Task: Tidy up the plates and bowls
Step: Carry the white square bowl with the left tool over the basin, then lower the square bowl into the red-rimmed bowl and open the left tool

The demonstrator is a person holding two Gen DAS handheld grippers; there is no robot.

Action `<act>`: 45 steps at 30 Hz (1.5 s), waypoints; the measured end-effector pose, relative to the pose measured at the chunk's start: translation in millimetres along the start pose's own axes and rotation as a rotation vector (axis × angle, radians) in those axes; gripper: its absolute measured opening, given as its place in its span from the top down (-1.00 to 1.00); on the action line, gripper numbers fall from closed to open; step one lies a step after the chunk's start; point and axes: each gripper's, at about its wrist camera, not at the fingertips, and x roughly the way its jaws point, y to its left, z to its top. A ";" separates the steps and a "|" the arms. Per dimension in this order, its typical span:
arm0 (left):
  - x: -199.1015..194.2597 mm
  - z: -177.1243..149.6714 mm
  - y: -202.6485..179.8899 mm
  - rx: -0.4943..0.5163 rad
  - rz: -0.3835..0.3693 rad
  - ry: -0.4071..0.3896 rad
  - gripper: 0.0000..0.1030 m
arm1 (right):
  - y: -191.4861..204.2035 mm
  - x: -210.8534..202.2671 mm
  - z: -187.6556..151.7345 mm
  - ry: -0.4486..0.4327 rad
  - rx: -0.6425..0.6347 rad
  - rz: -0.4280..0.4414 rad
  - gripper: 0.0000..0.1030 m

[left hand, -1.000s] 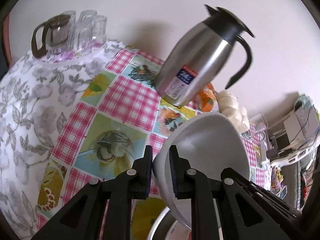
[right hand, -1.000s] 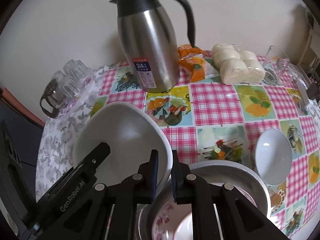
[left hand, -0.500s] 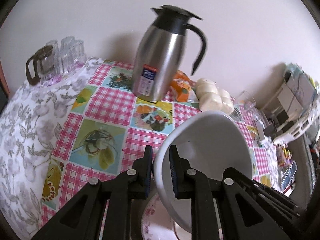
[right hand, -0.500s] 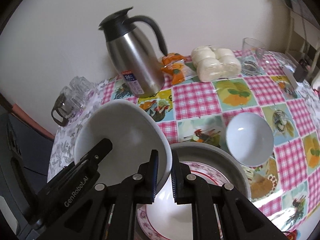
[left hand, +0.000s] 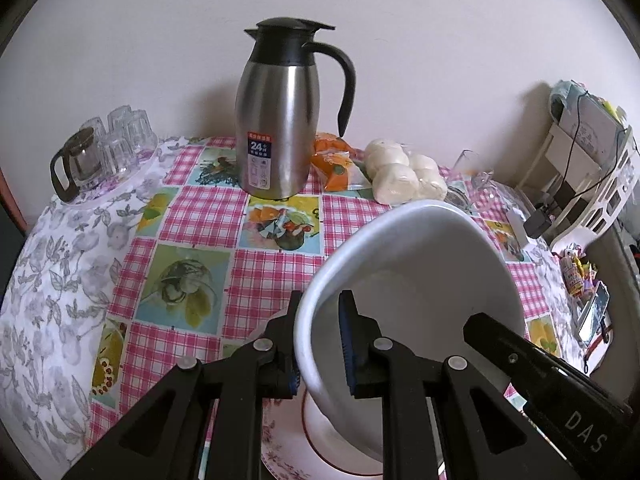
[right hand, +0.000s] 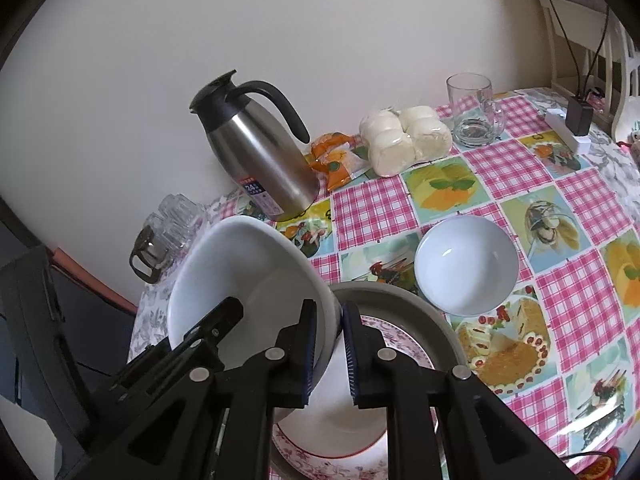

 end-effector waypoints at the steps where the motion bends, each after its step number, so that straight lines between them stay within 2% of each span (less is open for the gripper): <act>1: -1.4 -1.1 -2.5 0.004 0.003 -0.004 0.67 | -1.9 -2.0 -0.2 -0.001 0.003 0.007 0.68; 10: -12.7 -8.4 -23.3 0.038 0.028 -0.027 0.67 | -19.1 -18.0 -8.2 -0.003 0.037 0.041 0.68; 24: -12.8 -16.8 -48.7 0.065 0.011 -0.016 0.67 | -44.4 -33.2 -9.6 -0.007 0.061 0.046 0.68; 28: -9.5 -17.4 -47.4 0.060 0.006 0.000 0.67 | -48.2 -31.1 -9.1 0.005 0.069 0.049 0.68; 36: 8.4 -21.9 -34.2 0.019 0.032 0.091 0.66 | -43.4 -9.2 -14.8 0.079 0.055 0.029 0.68; 45: 15.4 -24.0 -20.6 -0.011 0.044 0.137 0.54 | -30.1 10.9 -26.8 0.148 0.016 -0.001 0.67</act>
